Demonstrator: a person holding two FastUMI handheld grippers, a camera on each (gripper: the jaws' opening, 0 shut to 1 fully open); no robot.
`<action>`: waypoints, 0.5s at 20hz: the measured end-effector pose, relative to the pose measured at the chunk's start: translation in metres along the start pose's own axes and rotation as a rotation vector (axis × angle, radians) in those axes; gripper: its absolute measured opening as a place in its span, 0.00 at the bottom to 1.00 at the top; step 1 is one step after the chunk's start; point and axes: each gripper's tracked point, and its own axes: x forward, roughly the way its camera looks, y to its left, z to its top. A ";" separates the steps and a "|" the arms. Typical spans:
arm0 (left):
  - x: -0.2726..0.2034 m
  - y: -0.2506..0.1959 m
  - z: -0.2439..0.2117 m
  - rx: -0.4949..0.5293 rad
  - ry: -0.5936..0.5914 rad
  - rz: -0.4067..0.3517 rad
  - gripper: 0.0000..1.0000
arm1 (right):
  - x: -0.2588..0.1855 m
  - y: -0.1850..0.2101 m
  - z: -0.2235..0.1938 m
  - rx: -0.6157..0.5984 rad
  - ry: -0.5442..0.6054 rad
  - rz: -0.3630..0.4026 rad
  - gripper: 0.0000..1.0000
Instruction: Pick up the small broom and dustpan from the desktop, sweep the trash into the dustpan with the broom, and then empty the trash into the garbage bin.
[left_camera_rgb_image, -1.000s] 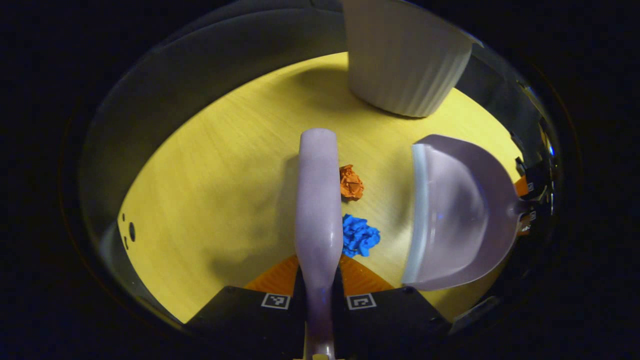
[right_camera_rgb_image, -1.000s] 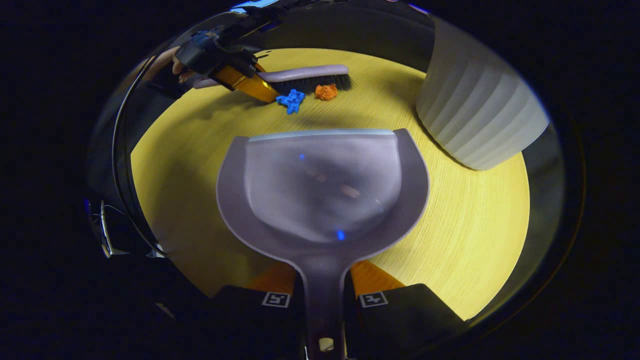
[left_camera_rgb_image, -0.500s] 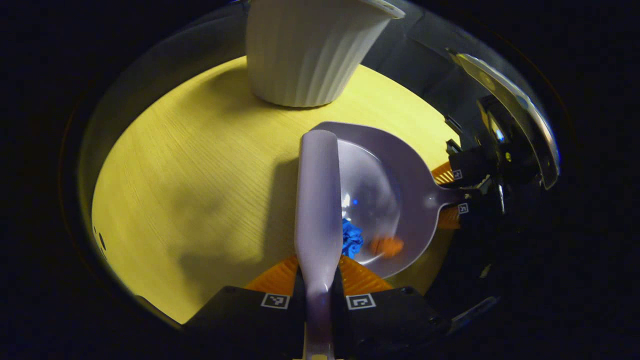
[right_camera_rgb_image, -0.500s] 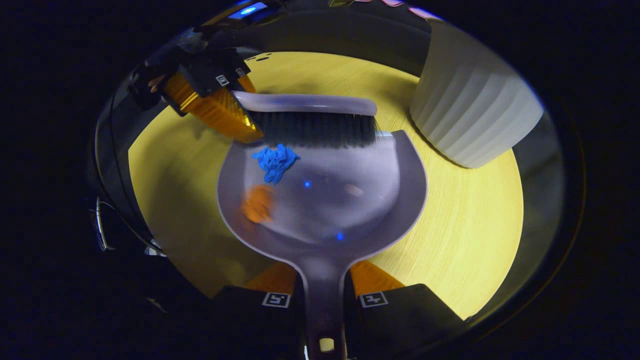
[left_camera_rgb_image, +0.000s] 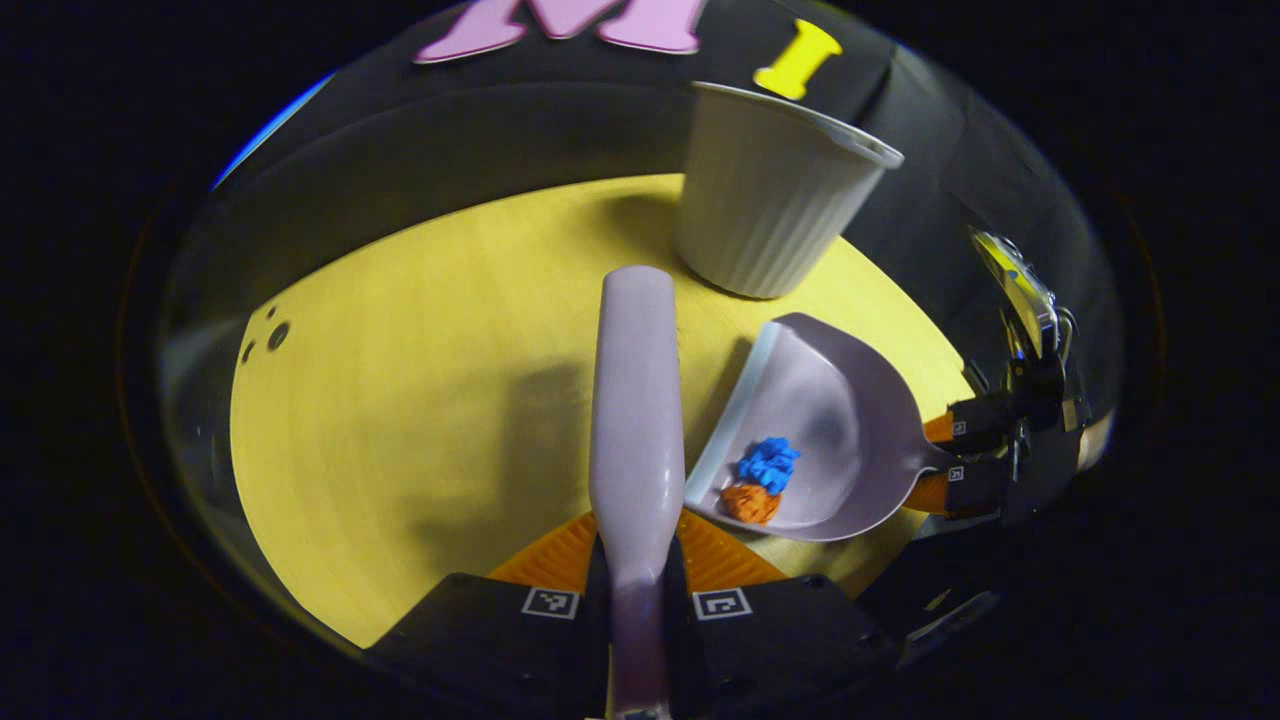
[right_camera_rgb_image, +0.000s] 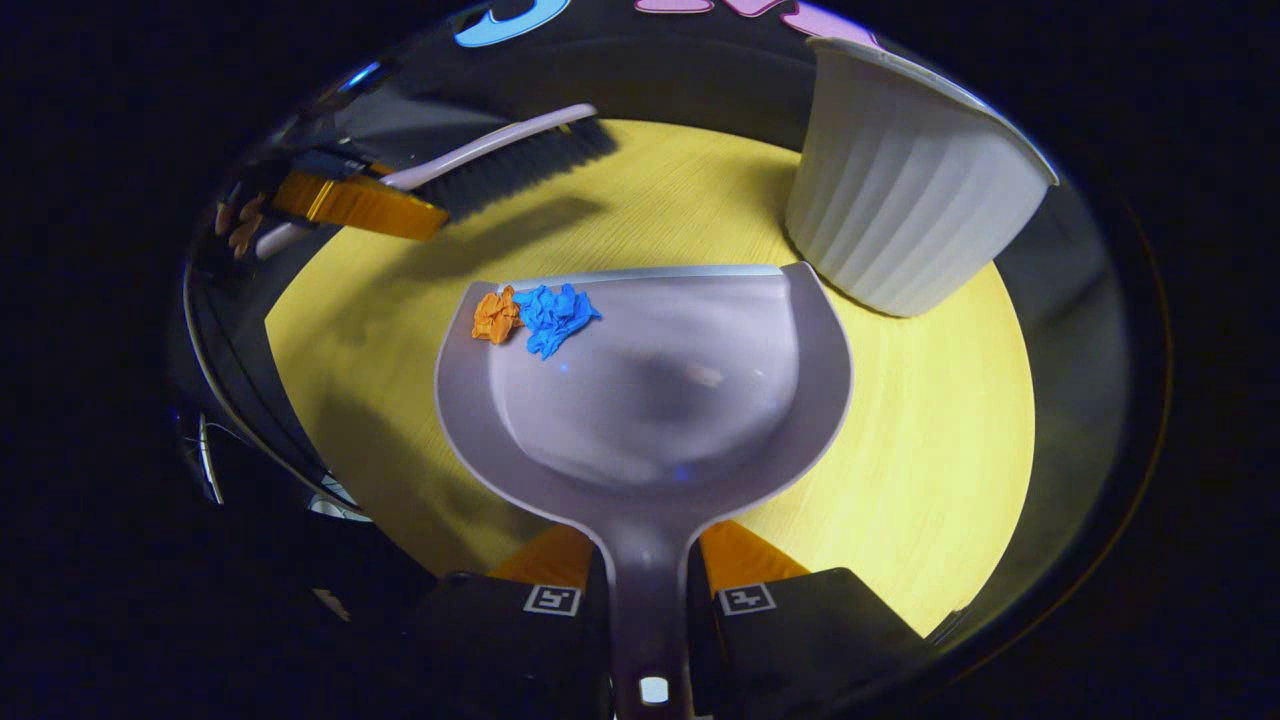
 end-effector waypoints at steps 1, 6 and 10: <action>0.004 0.013 -0.015 -0.046 -0.026 0.015 0.27 | -0.008 0.002 0.000 0.021 -0.004 0.002 0.35; 0.036 0.072 -0.071 -0.214 -0.077 -0.001 0.24 | -0.030 -0.002 0.000 0.070 -0.008 -0.040 0.35; 0.023 0.089 -0.082 -0.283 -0.094 0.003 0.27 | -0.053 0.002 0.030 0.186 -0.062 -0.071 0.35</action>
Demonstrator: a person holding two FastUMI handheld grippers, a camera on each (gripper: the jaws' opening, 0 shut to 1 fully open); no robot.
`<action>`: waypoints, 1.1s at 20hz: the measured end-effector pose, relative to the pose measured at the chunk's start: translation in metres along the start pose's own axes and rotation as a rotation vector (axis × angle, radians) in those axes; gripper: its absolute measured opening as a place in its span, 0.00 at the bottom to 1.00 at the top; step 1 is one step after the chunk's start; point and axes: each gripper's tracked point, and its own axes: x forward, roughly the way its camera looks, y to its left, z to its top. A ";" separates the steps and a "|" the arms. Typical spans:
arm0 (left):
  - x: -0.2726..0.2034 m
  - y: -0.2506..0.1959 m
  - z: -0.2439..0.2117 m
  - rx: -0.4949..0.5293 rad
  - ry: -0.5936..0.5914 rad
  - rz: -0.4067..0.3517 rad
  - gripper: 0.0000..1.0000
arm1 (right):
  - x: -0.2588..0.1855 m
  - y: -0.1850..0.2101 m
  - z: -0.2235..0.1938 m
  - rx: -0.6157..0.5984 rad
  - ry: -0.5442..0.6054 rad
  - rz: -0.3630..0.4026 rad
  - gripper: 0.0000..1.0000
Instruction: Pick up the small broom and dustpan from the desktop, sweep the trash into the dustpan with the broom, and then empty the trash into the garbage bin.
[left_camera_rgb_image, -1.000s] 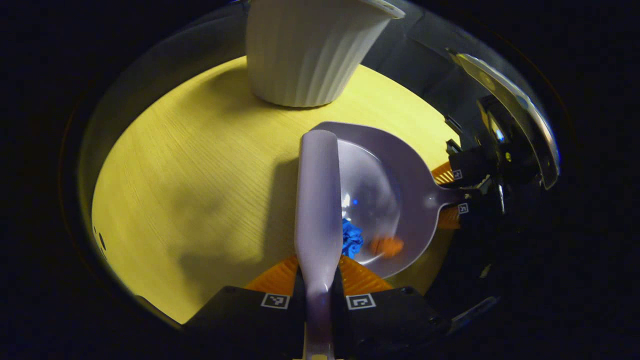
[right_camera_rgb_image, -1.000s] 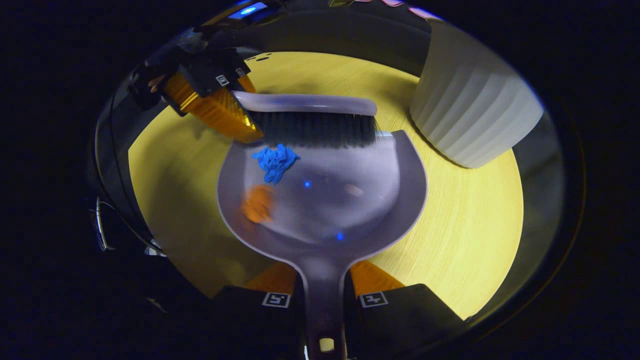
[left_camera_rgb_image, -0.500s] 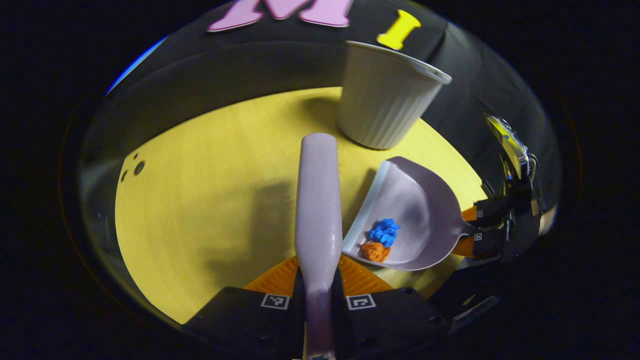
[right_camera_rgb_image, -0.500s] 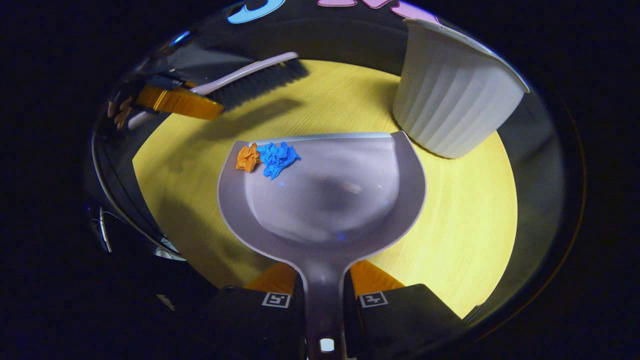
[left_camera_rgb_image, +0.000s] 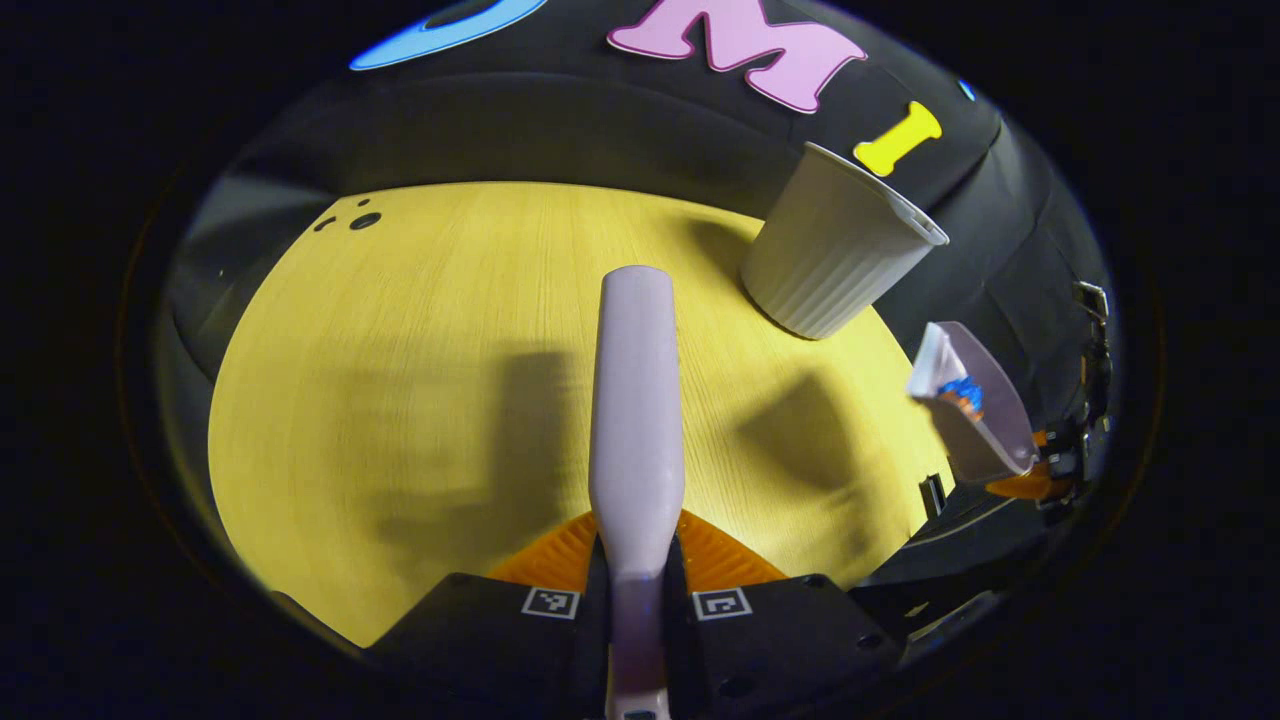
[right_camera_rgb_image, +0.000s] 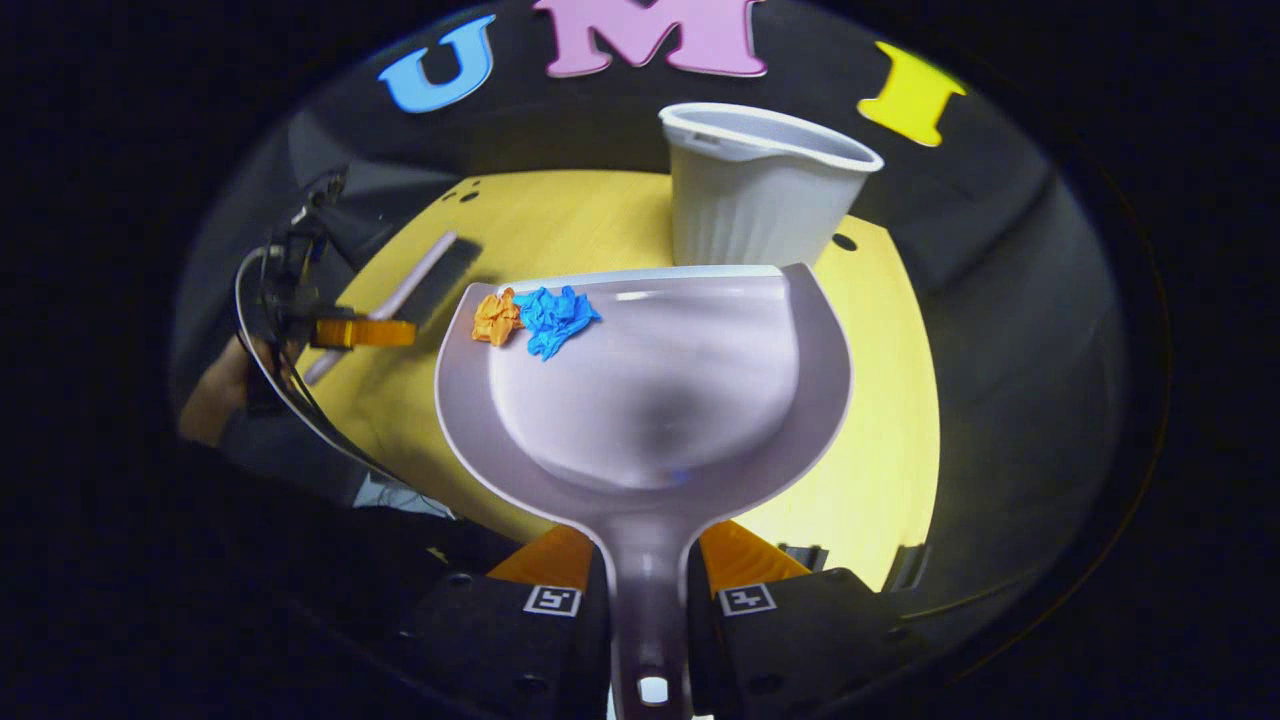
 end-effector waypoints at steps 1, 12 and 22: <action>0.001 -0.001 -0.001 -0.012 0.008 0.003 0.27 | -0.006 0.000 0.011 0.012 -0.022 -0.008 0.35; -0.007 0.010 -0.019 -0.133 0.007 0.038 0.27 | -0.039 -0.067 0.154 0.041 -0.237 -0.097 0.35; -0.047 0.038 -0.028 -0.191 0.002 0.092 0.28 | 0.023 -0.148 0.247 -0.053 -0.308 -0.333 0.35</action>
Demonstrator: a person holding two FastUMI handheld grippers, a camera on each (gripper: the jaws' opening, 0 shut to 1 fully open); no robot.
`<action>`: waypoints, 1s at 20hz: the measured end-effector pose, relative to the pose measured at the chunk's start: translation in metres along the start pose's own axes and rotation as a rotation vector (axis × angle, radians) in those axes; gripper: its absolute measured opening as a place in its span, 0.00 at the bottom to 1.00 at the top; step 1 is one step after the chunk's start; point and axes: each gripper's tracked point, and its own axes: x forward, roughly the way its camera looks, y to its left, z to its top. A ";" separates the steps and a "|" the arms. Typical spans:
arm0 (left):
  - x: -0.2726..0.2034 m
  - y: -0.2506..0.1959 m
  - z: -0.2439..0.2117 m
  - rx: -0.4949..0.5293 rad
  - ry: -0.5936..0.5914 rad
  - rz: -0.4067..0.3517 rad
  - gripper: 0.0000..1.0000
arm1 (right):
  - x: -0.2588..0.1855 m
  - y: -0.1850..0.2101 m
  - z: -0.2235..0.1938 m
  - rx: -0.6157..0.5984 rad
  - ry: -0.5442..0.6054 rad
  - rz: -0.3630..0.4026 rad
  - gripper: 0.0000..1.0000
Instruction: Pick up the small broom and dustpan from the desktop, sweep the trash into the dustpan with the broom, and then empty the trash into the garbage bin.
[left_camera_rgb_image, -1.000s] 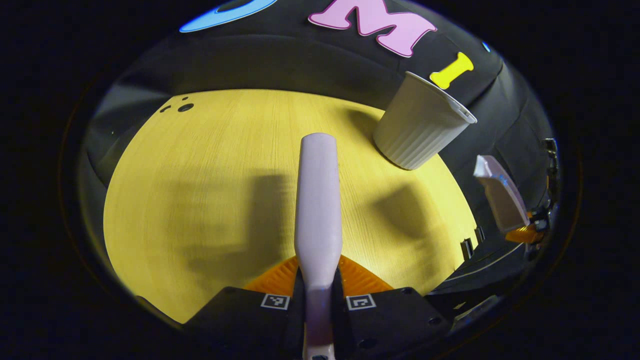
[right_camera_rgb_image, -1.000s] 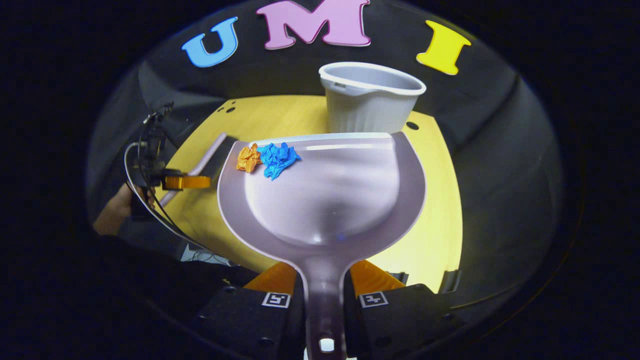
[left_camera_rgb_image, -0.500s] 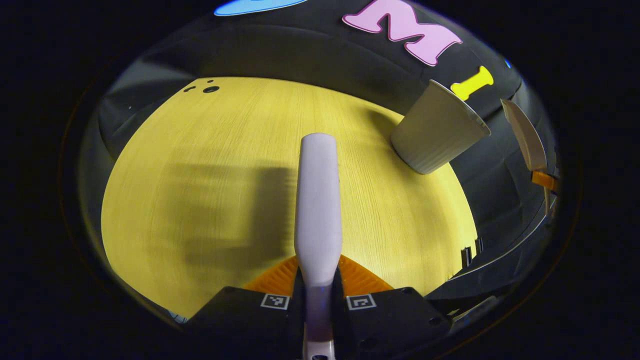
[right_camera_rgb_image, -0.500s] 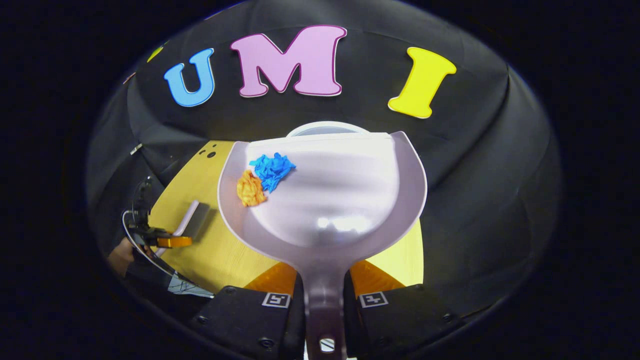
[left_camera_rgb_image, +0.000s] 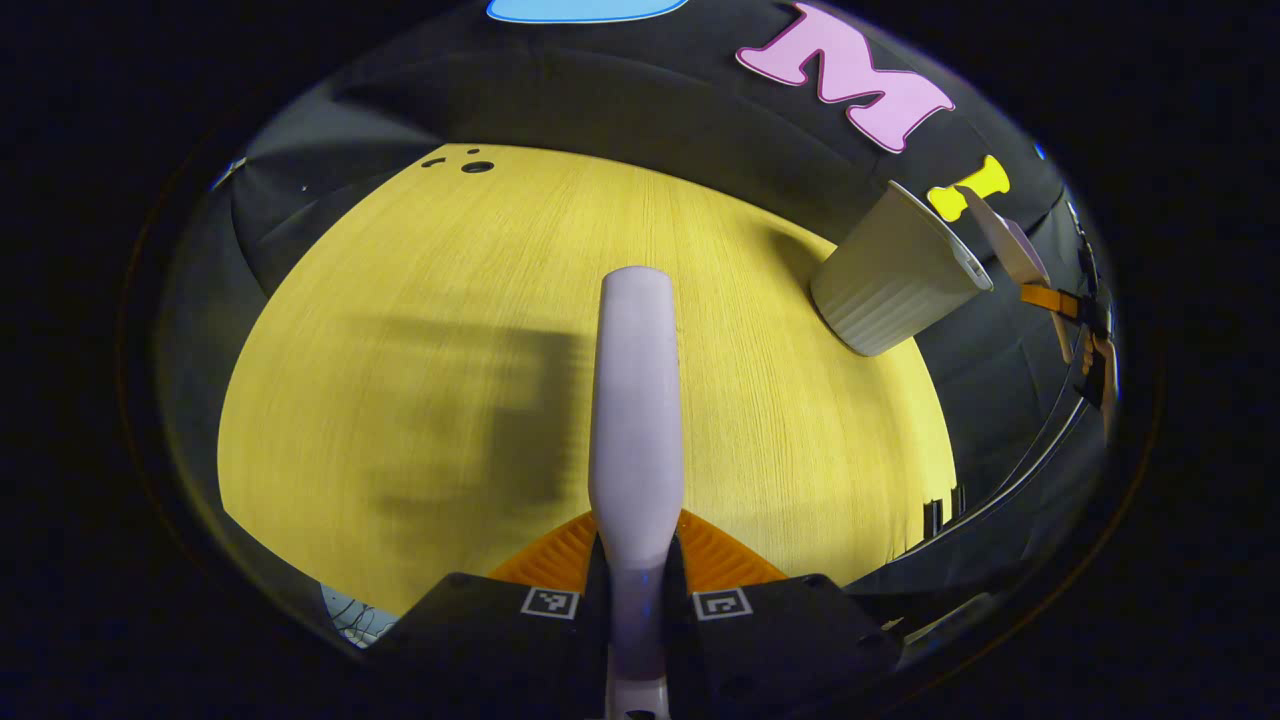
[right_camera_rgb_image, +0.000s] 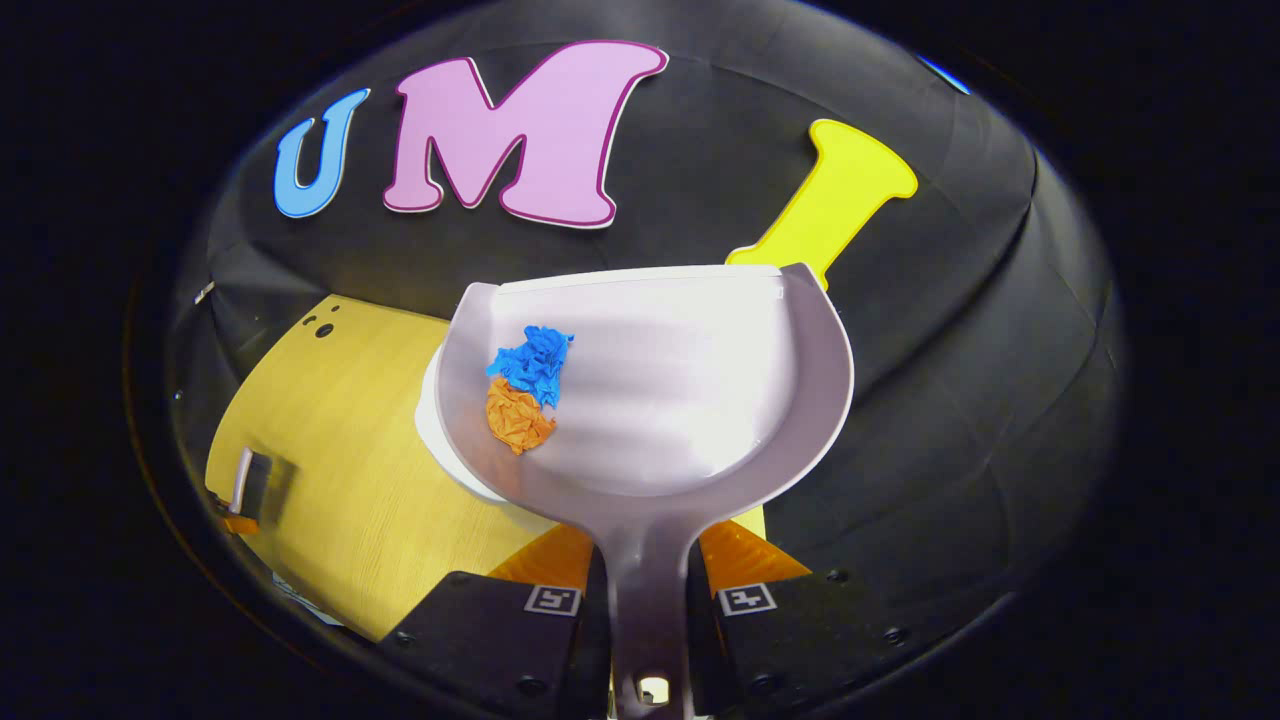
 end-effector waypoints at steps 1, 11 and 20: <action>-0.003 0.003 0.001 0.001 0.002 0.007 0.28 | 0.011 -0.003 0.002 -0.005 -0.003 -0.014 0.35; -0.023 0.008 0.006 -0.014 0.035 -0.033 0.27 | 0.059 -0.049 0.005 -0.299 -0.027 -0.302 0.35; -0.021 0.035 0.010 -0.090 0.004 -0.020 0.28 | 0.059 -0.046 0.023 -0.767 -0.012 -0.523 0.35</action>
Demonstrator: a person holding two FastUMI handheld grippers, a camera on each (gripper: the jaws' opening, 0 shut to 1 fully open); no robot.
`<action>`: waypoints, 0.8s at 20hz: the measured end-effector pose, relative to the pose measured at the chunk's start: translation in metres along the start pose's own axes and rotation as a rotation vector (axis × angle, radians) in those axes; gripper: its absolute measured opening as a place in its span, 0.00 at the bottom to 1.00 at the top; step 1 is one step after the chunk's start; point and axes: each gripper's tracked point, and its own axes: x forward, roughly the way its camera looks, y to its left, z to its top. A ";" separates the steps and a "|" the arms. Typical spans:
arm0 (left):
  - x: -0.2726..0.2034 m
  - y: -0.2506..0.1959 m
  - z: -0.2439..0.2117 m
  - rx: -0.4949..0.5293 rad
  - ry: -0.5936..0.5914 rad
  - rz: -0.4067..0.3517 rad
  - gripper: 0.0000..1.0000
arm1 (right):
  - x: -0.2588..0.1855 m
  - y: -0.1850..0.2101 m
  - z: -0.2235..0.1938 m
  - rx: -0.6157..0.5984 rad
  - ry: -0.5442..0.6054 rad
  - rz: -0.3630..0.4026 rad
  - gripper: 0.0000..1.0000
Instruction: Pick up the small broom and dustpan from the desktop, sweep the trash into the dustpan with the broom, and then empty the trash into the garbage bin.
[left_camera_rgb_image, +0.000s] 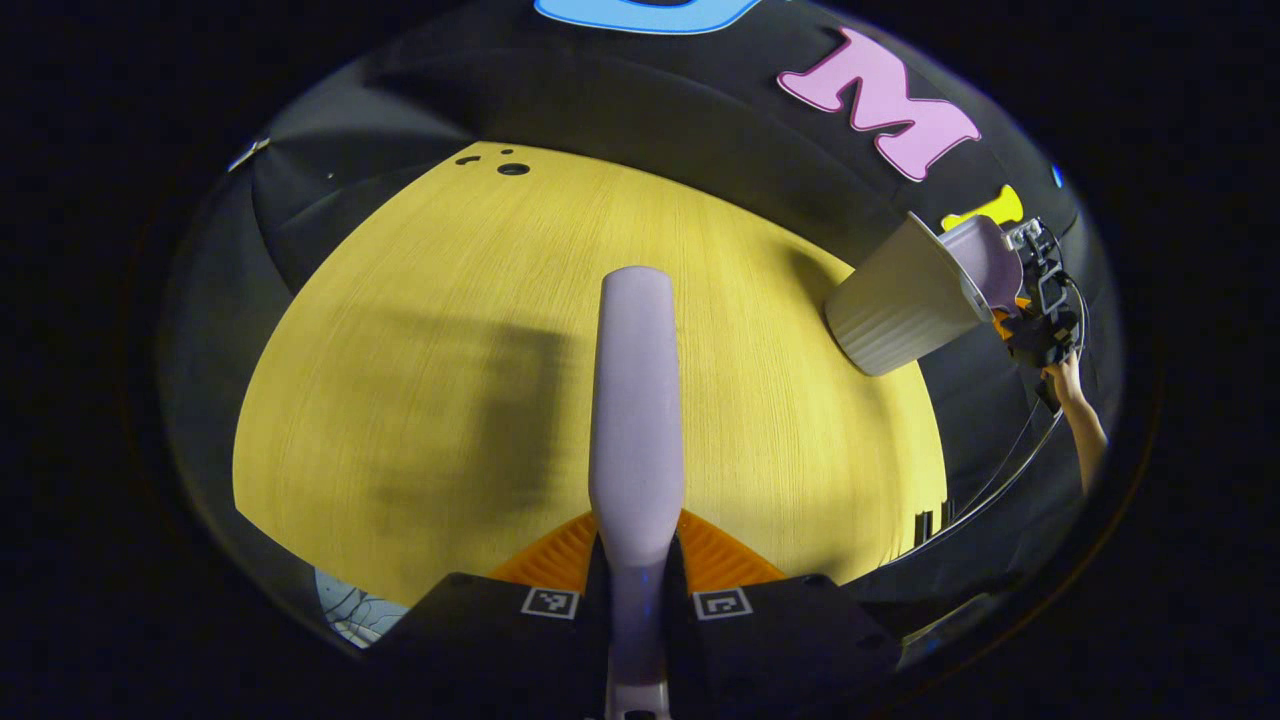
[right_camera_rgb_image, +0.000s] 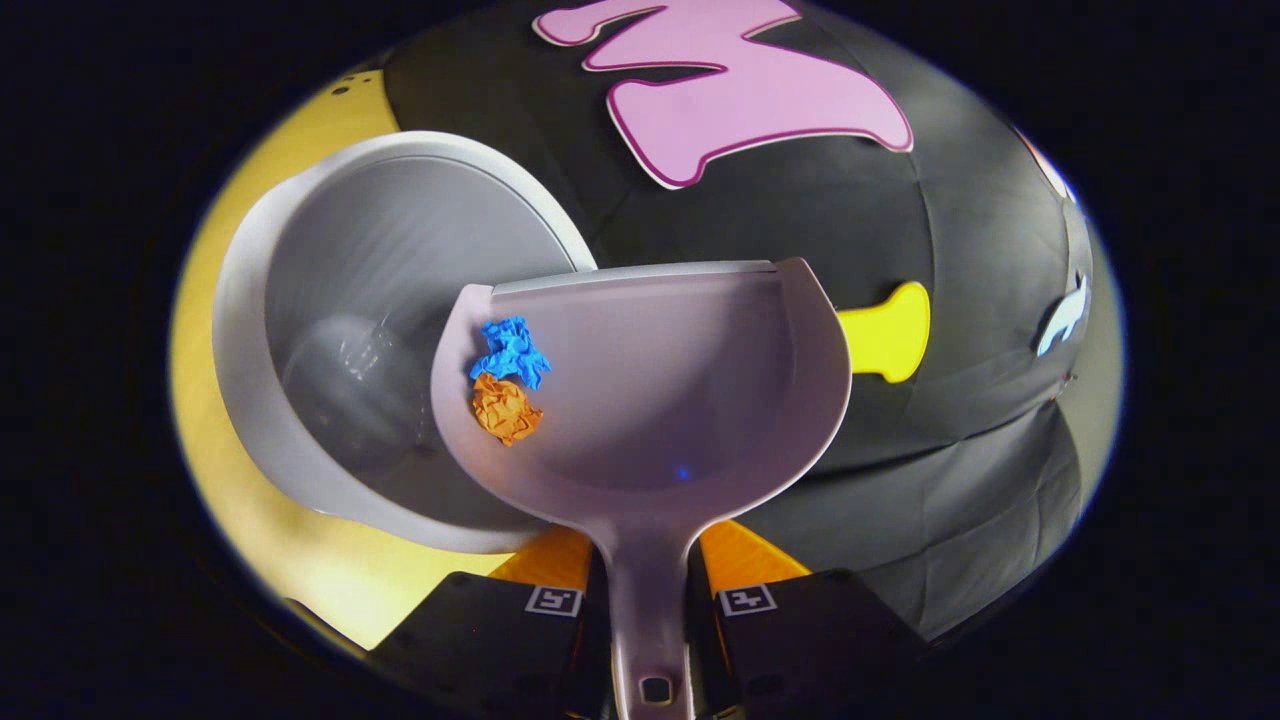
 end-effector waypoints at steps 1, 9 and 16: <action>0.000 0.001 0.001 -0.015 -0.001 -0.005 0.27 | -0.002 -0.002 0.000 -0.025 -0.005 -0.014 0.35; 0.001 0.016 0.013 0.010 -0.039 0.012 0.27 | 0.003 -0.009 0.010 -0.377 -0.030 -0.149 0.35; -0.001 0.019 0.009 -0.011 -0.036 0.019 0.27 | 0.010 0.006 0.006 -0.369 -0.002 -0.061 0.35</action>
